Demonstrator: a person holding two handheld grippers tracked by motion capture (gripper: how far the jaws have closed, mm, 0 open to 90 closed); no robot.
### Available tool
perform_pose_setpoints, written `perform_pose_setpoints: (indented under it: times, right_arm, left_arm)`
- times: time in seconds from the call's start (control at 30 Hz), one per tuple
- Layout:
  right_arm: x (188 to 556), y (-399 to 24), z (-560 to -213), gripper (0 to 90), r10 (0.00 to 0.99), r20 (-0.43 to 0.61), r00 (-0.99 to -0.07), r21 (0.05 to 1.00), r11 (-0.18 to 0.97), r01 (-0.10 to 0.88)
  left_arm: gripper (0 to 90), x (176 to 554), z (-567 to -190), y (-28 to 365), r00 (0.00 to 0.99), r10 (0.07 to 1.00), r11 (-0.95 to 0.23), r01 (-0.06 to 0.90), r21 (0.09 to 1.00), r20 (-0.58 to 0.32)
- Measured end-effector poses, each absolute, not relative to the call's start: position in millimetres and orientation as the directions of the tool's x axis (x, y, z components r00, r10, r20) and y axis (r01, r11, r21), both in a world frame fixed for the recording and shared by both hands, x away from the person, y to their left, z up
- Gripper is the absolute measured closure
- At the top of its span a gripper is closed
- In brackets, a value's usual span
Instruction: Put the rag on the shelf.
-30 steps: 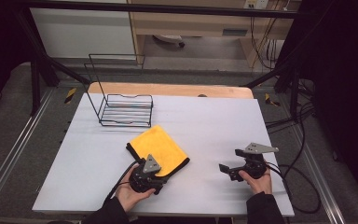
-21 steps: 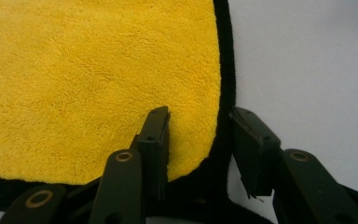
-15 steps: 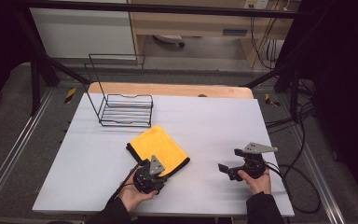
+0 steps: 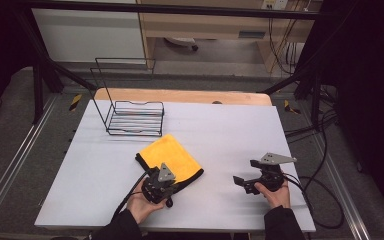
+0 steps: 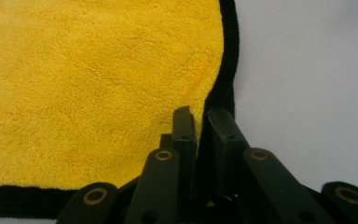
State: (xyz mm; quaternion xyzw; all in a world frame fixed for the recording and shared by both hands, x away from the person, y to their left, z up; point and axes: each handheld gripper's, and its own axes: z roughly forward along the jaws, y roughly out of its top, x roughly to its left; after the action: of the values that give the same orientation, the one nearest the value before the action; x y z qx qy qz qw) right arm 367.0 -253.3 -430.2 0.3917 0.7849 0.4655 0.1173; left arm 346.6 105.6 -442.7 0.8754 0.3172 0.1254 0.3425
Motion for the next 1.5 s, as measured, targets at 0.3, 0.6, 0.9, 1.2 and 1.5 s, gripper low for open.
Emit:
perform_pose_setpoints:
  times: [0.3,0.6,0.9,1.2,1.5]
  right_arm:
    - [367,-254,-430,1.3,0.726,0.177,-0.665,0.825,0.259,0.502]
    - [367,-254,-430,1.3,0.728,0.181,-0.661,0.826,0.252,0.504]
    - [367,-253,-430,1.3,0.724,0.188,-0.663,0.825,0.25,0.506]
    - [368,-253,-430,1.3,0.718,0.185,-0.671,0.824,0.259,0.504]
    - [367,-248,-430,1.6,0.709,0.196,-0.677,0.82,0.26,0.51]
  left_arm:
    - [61.7,339,-446,97,0.782,0.621,-0.587,0.423,0.69,0.048]
    - [70.4,336,-449,92,0.759,0.64,-0.6,0.4,0.693,0.116]
    - [79.9,339,-446,87,0.757,0.639,-0.626,0.409,0.664,0.136]
    - [83.5,347,-435,100,0.784,0.62,-0.6,0.448,0.663,0.031]
    - [83.3,333,-424,126,0.821,0.57,-0.646,0.416,0.64,0.042]
